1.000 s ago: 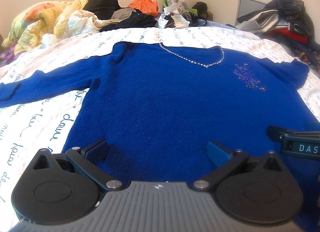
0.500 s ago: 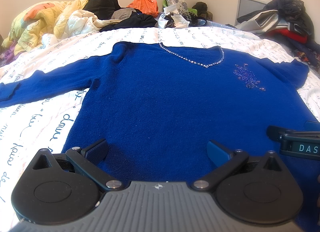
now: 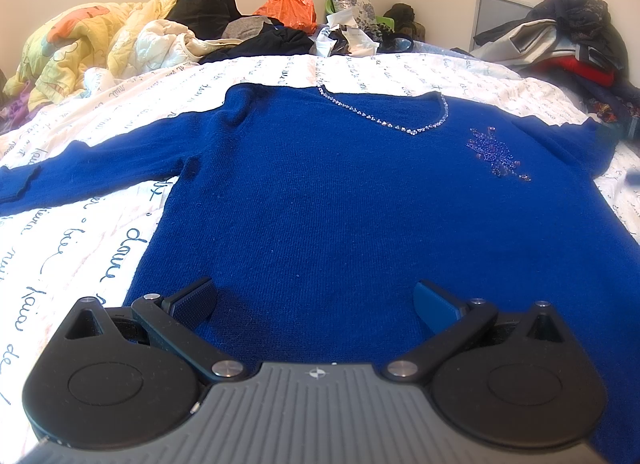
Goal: Fold small clothes
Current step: 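Grasp the sweater sleeve with the right tool and lay it across the body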
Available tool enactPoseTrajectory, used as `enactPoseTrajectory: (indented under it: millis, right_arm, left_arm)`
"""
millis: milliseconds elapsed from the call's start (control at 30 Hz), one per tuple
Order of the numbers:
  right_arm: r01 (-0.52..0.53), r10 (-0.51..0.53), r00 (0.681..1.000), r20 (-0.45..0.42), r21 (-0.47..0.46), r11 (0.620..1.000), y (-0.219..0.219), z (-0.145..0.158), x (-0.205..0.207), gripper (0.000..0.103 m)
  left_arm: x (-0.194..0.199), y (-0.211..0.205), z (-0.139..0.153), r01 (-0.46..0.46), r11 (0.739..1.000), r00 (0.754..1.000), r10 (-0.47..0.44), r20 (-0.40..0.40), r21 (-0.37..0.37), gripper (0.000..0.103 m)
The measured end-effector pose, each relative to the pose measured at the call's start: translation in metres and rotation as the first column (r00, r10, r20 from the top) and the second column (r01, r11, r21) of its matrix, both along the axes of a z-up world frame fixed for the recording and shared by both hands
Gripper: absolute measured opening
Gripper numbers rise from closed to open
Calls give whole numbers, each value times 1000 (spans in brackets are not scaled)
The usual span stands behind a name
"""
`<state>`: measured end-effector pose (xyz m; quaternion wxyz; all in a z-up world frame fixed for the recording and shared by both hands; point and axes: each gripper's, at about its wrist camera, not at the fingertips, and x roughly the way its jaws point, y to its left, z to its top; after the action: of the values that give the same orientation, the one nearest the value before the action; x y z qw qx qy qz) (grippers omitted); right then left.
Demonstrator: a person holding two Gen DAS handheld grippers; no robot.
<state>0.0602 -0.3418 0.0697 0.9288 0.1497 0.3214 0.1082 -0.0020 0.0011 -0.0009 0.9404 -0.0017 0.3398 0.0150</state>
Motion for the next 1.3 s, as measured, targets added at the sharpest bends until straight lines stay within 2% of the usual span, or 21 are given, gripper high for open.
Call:
enactPoseTrajectory:
  millis: [67, 167, 233, 300, 367, 467, 600, 633, 700, 733, 767, 800, 867, 933, 1000, 1033, 1133, 1200, 1233, 1267, 1300]
  right_arm:
    - [66, -70, 997, 30, 114, 991, -53, 9, 22, 103]
    - [243, -252, 968, 7, 241, 940, -137, 9, 60, 103]
    - [354, -356, 933, -56, 321, 878, -193, 4, 88, 103]
    - [424, -422, 901, -105, 429, 798, -241, -5, 111, 103]
    - [465, -460, 877, -136, 481, 744, -270, -13, 132, 103]
    - [493, -473, 864, -171, 477, 728, -291, -23, 173, 103]
    - [520, -461, 854, -241, 377, 766, -288, -46, 212, 95]
    - [504, -456, 864, -214, 373, 779, -287, -49, 217, 91]
    - [500, -462, 866, -190, 350, 792, -285, -51, 216, 71]
    - [500, -460, 866, -197, 339, 797, -283, -54, 219, 42]
    - [505, -463, 863, -202, 331, 797, -283, -57, 220, 28]
    - [507, -469, 862, -191, 335, 794, -282, -60, 220, 28]
    - [510, -466, 860, -207, 341, 790, -283, -62, 220, 5]
    - [524, -490, 852, -185, 316, 791, -276, -55, 218, 5]
    - [478, -477, 874, -89, 325, 816, -255, -33, 206, 4]
    - [430, -442, 896, -38, 314, 847, -234, -19, 202, 4]
    - [182, -218, 967, 135, 234, 955, -136, 28, 185, 4]
    - [-22, -18, 977, 214, 182, 983, -57, 45, 163, 6]
    - [-123, 86, 969, 231, 151, 981, -17, 46, 151, 17]
    - [-228, 199, 954, 223, 116, 967, 24, 40, 139, 51]
    - [-298, 280, 942, 186, 80, 951, 55, 31, 129, 77]
  left_arm:
    - [0, 0, 0, 0, 1000, 1000, 0, 0, -1, 103]
    - [-2, -2, 1, 1, 1000, 1000, -1, 0, -2, 103]
    - [-2, -2, 2, 1, 1000, 1000, -1, 1, -3, 103]
    - [-2, -2, 2, 1, 1000, 1000, -1, 1, -2, 103]
    - [-2, -2, 2, 1, 1000, 1000, -1, 1, -2, 103]
    - [-2, -2, 2, 1, 1000, 1000, -1, 0, -2, 103]
    - [-2, -2, 1, 1, 1000, 1000, -1, 1, -2, 103]
    - [-2, -2, 1, 1, 1000, 1000, -1, 1, -2, 103]
    - [-2, -2, 2, 1, 1000, 1000, -1, 1, -3, 103]
    - [-2, -2, 2, 0, 1000, 1000, 0, 1, -2, 103]
    - [-2, -2, 2, 0, 1000, 1000, 0, 1, -2, 103]
    - [-2, -2, 1, 1, 1000, 1000, -1, 1, -3, 103]
    - [-2, -2, 1, 1, 1000, 1000, -1, 1, -3, 103]
    - [-2, -2, 2, 1, 1000, 1000, -1, 2, -7, 103]
    - [-2, -2, 2, 1, 1000, 1000, -1, 3, -9, 103]
    - [-1, -3, 2, 0, 1000, 1000, 0, 3, -9, 103]
    - [-1, -3, 2, 0, 1000, 1000, 0, 2, -9, 103]
    - [-1, -3, 2, 0, 1000, 1000, 0, 2, -7, 103]
    - [-1, -3, 2, 0, 1000, 1000, 0, 2, -7, 103]
    - [-1, -3, 2, 0, 1000, 1000, 0, 2, -6, 103]
    - [-1, -3, 2, 2, 1000, 1000, -2, 2, -6, 103]
